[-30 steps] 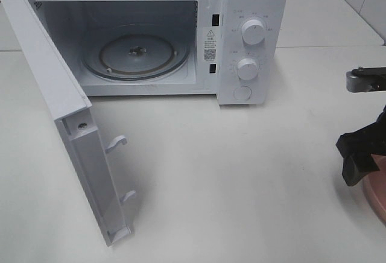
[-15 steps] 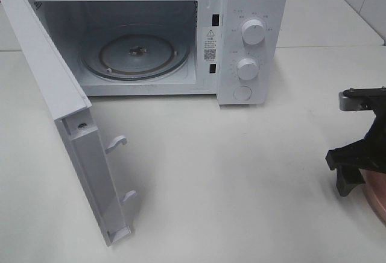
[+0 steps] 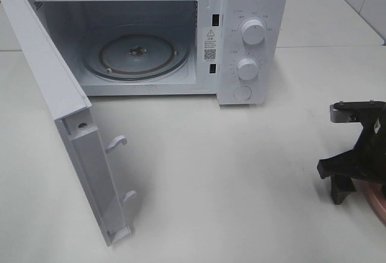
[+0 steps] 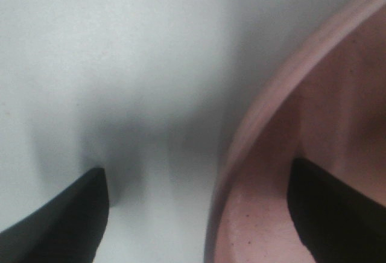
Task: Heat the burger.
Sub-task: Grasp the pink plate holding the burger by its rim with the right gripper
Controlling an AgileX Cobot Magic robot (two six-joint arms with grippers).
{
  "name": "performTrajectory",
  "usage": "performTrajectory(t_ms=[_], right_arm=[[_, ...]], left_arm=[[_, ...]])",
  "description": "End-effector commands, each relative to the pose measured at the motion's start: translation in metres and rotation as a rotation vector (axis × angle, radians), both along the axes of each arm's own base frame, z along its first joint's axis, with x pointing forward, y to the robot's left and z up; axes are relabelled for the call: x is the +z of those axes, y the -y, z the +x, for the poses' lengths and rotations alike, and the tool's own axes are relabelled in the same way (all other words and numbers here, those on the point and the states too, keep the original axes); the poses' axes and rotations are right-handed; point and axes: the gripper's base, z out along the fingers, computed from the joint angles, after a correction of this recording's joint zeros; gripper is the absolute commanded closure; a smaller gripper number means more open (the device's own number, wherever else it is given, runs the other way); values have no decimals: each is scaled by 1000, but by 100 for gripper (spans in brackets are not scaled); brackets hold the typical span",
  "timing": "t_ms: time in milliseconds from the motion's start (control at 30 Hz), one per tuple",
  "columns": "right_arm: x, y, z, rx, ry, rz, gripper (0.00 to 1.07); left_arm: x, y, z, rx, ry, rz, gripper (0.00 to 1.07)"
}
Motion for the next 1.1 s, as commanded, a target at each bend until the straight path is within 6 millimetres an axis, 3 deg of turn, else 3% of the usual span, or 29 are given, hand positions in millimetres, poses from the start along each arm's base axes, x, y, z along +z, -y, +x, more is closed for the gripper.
performTrajectory(t_ms=[33,100,167,233,267,300,333,367,433,467,533,900,1100], right_arm=[[-7,1,-1,-23,-18,-1,34],[-8,1,-1,-35,-22,-1,35],[-8,2,-1,-47,-19,-5,46],[-8,2,-1,-48,-19,-10,50],[-8,3,-1,-55,-17,-19,61],[-8,3,-1,-55,-17,-19,61],[-8,4,-1,-54,-14,-30,73],[-8,4,-1,-54,-14,-30,73],[-8,4,0,-48,-12,-35,91],[-8,4,0,-48,-12,-35,91],[-8,4,0,-48,-12,-35,106],[-8,3,-1,-61,-15,-44,107],[-6,-10,-2,-10,5,-122,107]], left_arm=[[0,1,-3,-7,19,-8,9],[0,1,-3,-7,19,-8,9],[0,1,-3,-7,19,-8,9],[0,1,-3,-7,19,-8,9],[0,1,-3,-7,19,-8,9],[0,1,-3,-7,19,-8,9],[0,1,-3,-7,19,-8,9],[0,1,-3,-7,19,-8,9],[0,1,-3,-7,19,-8,9],[0,1,-3,-7,19,-8,9],[0,1,-3,-7,19,-8,9],[0,1,-3,-7,19,-8,9],[0,1,-3,-7,19,-8,9]])
